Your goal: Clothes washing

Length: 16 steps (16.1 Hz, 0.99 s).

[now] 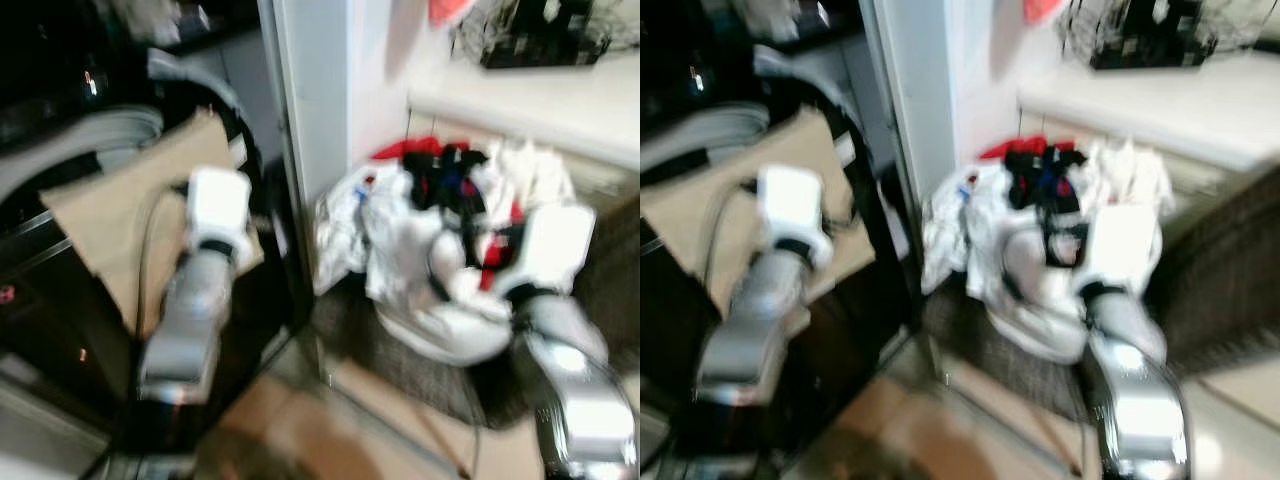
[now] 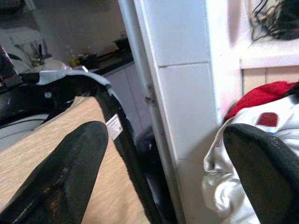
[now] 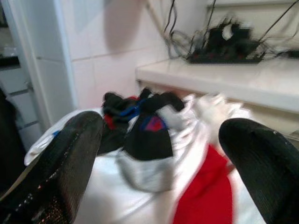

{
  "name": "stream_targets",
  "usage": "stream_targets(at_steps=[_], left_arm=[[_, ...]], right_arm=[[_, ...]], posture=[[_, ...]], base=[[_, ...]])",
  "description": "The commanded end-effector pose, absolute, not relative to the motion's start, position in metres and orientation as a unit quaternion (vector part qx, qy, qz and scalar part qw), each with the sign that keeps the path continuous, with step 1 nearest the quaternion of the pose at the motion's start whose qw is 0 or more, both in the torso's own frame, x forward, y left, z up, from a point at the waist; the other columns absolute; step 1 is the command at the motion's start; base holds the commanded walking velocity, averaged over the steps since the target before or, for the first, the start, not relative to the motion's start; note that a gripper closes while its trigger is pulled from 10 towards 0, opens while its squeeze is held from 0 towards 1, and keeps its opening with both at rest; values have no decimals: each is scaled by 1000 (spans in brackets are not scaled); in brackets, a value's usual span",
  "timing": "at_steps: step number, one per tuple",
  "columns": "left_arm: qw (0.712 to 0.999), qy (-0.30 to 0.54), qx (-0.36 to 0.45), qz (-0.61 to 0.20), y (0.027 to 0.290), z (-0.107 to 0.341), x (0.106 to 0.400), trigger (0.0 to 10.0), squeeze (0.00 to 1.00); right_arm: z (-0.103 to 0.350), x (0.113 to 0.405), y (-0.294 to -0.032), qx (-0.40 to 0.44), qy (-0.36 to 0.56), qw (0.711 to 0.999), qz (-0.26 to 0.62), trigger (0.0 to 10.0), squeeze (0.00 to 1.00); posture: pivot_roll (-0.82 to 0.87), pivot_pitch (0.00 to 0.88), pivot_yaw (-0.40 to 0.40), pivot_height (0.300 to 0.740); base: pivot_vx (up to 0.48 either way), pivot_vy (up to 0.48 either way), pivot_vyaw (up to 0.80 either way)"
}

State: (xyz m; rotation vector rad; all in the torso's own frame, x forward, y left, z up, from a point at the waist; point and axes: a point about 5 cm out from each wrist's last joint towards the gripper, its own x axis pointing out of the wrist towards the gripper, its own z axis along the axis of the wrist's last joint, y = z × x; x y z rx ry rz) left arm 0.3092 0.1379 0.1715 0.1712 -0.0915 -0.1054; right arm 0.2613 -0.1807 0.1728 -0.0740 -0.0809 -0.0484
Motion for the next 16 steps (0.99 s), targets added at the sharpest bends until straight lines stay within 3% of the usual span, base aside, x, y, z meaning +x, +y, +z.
stream_targets(at_steps=[1, 11, 16], left_arm=[[995, -53, 83, -35, 151, 176, 307, 10000, 0], [995, -60, 79, -18, 160, 179, 302, 10000, 0], [995, -58, 77, -39, 153, 181, 309, 10000, 0]], right_arm=[[178, 264, -170, -41, -49, 998, 4, 10000, 0], [181, 270, -158, -45, -55, 997, 41, 10000, 0], [179, 265, -168, -22, -53, 998, -6, 10000, 0]], posture=[[-40, 0, 56, 740], [-29, 0, 45, 740], [-41, 0, 69, 740]], base=[[0, 0, 0], [295, 0, 771], [312, 0, 0]])
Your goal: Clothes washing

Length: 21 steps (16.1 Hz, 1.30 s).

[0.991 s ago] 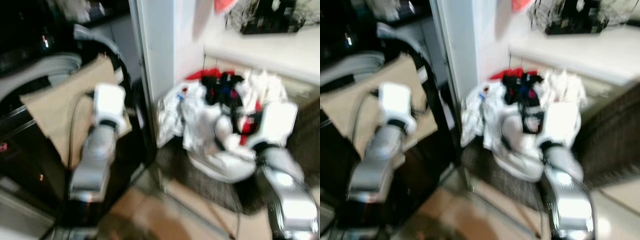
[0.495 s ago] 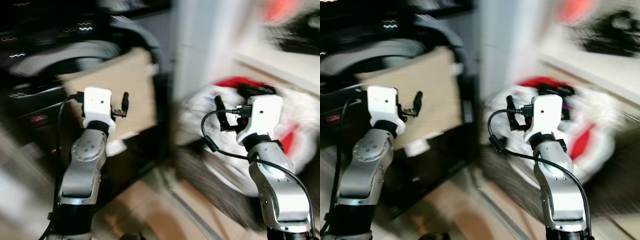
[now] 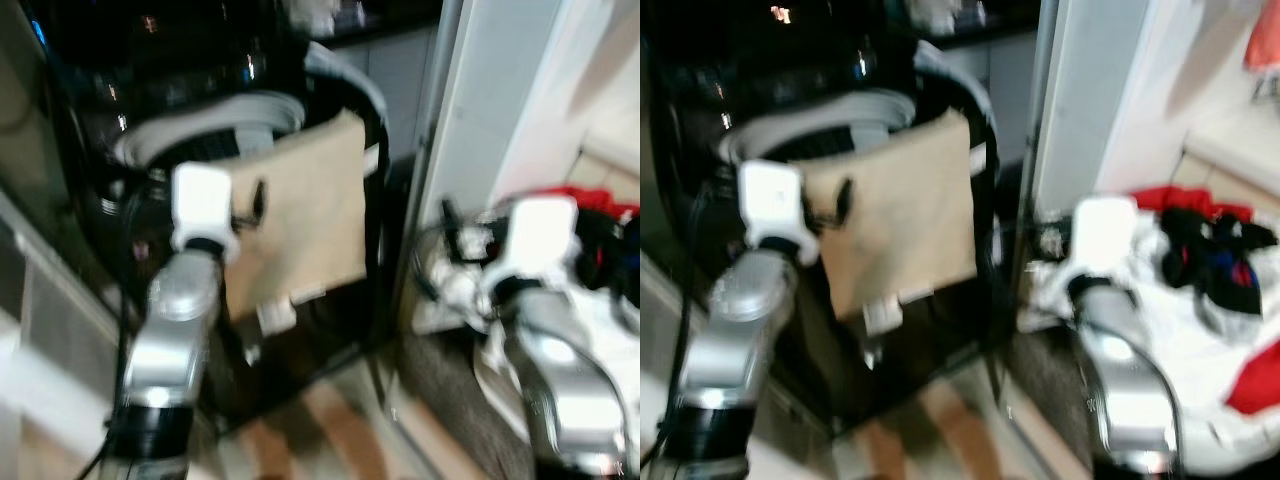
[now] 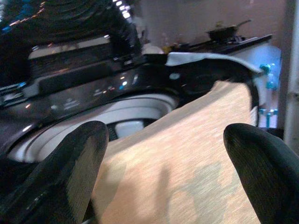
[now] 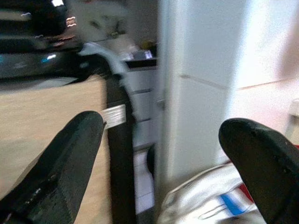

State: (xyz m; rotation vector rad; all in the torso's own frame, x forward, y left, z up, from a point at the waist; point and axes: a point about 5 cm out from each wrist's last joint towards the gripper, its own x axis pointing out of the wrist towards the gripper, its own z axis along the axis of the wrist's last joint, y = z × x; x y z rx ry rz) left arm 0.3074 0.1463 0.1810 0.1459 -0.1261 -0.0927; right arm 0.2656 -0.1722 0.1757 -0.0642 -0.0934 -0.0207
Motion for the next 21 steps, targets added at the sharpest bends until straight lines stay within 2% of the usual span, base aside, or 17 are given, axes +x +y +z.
stream_targets(at_steps=[1, 11, 14, 17, 21], left_arm=[[995, -58, 75, -44, 150, 180, 310, 10000, 0], [995, -55, 59, -61, 141, 178, 313, 10000, 0], [996, -47, 61, -49, 145, 174, 312, 10000, 0], [996, -22, 80, -21, 152, 163, 309, 10000, 0], [995, -42, 87, -18, 155, 170, 308, 10000, 0]], right_arm=[[180, 264, -171, -10, -55, 998, -20, 10000, 0], [186, 256, -172, -16, -64, 997, -28, 10000, 0], [186, 259, -171, -36, -56, 998, -13, 10000, 0], [172, 262, -172, -55, -18, 998, -13, 10000, 0], [171, 266, -171, -32, -14, 999, -7, 10000, 0]], posture=[[-53, 0, 82, 740], [-72, 0, 88, 740], [-66, 0, 71, 740], [-49, 0, 28, 740], [-39, 0, 16, 740]], base=[[311, 0, -775], [309, 0, -791], [312, 0, 0], [0, 0, 0], [0, 183, 0]])
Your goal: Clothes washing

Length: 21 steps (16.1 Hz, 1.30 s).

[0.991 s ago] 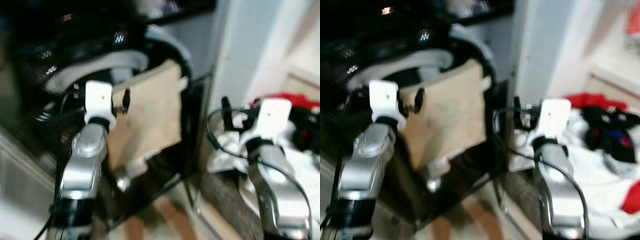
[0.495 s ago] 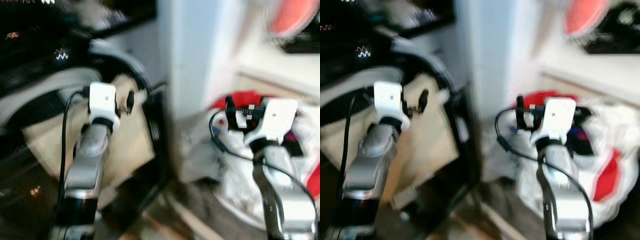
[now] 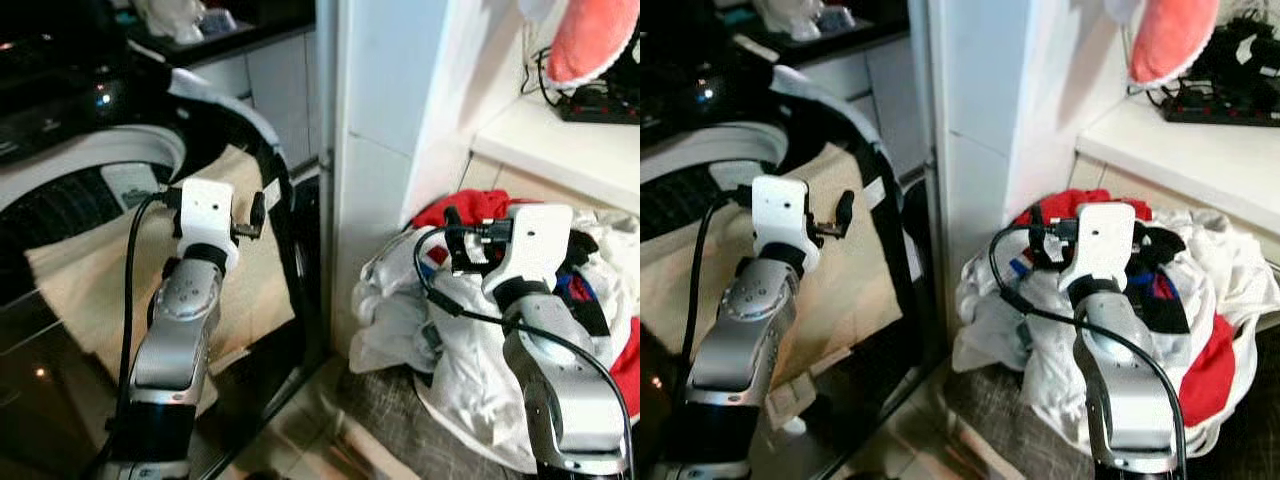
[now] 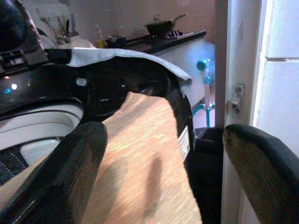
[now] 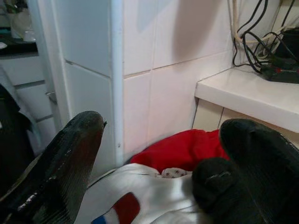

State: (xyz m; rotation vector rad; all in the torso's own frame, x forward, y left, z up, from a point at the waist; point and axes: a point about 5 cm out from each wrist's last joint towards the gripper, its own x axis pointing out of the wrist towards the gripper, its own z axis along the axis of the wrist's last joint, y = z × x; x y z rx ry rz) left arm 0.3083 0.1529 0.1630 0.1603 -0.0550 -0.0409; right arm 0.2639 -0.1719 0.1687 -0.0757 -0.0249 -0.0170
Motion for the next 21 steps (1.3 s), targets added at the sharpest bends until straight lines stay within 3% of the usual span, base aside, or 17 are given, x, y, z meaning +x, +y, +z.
stream_targets(at_steps=[1, 5, 8, 10, 14, 17, 21], left_arm=[[995, -42, 89, -18, 155, 171, 308, 10000, 0], [994, -42, 94, -27, 152, 174, 312, 10000, 0], [990, -54, 122, -36, 143, 176, 313, 10000, 0], [995, -42, 76, -39, 138, 172, 312, 10000, 0], [999, 21, 39, -10, 147, 155, 307, 10000, 0], [998, 0, 59, 12, 154, 158, 301, 10000, 0], [997, -20, 75, 19, 156, 169, 295, 10000, 0]], right_arm=[[171, 266, -171, -30, -14, 999, -8, 10000, 0], [171, 264, -175, -21, -15, 999, -30, 10000, 0], [173, 263, -180, -29, -18, 999, -37, 10000, 0], [175, 263, -181, -27, -23, 999, -36, 10000, 0], [178, 267, -176, -42, -26, 999, -8, 10000, 0], [183, 276, -172, -55, -33, 998, 14, 10000, 0], [174, 279, -168, -51, -12, 998, 31, 10000, 0]], posture=[[-37, 0, 19, 740], [-45, 0, 44, 740], [-51, 0, 55, 740], [-54, 0, 57, 740], [-42, 0, 21, 740], [-19, 0, -37, 740], [-1, 0, -52, 740]], base=[[0, 454, 0], [0, 454, -319], [0, -320, 0], [0, 0, 0], [0, 0, 0], [0, 0, 0], [0, 0, 0]])
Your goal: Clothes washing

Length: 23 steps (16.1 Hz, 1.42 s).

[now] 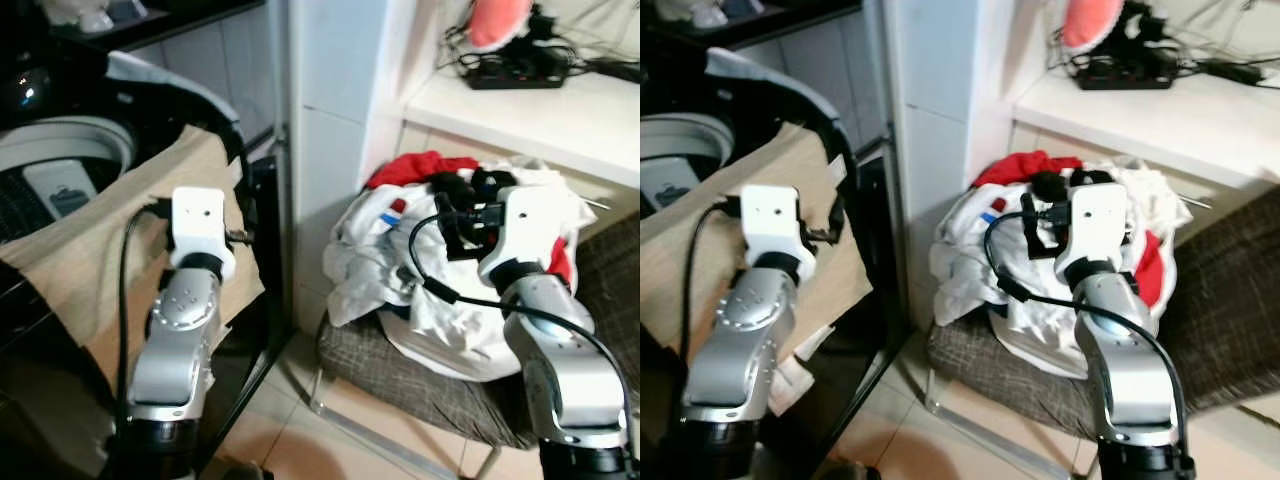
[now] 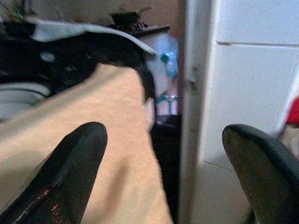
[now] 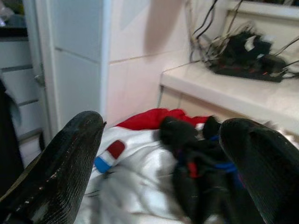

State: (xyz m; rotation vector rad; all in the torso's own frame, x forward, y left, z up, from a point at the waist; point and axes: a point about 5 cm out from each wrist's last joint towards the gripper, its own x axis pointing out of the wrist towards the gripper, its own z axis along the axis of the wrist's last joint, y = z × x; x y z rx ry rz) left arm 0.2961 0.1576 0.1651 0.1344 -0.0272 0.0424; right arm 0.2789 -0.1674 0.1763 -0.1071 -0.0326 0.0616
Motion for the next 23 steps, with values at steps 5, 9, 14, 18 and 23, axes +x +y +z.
stream_targets(at_steps=[5, 9, 14, 18, 23], left_arm=[[996, -42, 80, -4, 153, 177, 298, 10000, 0], [996, -37, 77, -28, 143, 176, 302, 10000, 0], [996, -20, 87, -29, 142, 169, 302, 10000, 0], [996, -10, 93, -6, 151, 163, 300, 10000, 0], [996, -11, 90, -10, 150, 163, 300, 10000, 0]], right_arm=[[171, 272, -170, -53, -12, 998, 11, 10000, 0], [171, 266, -179, -39, -13, 999, -16, 10000, 0], [171, 266, -178, -41, -10, 999, -13, 10000, 0], [167, 268, -174, -43, 1, 999, 5, 10000, 0], [165, 271, -179, -64, 9, 998, -22, 10000, 0]], posture=[[-20, 0, 2, 740], [-36, 0, 26, 740], [-37, 0, 31, 740], [-28, 0, 9, 740], [-28, 0, 16, 740]], base=[[240, 0, 480], [416, 0, 231], [57, 0, 0], [0, -61, 0], [0, -384, 678]])
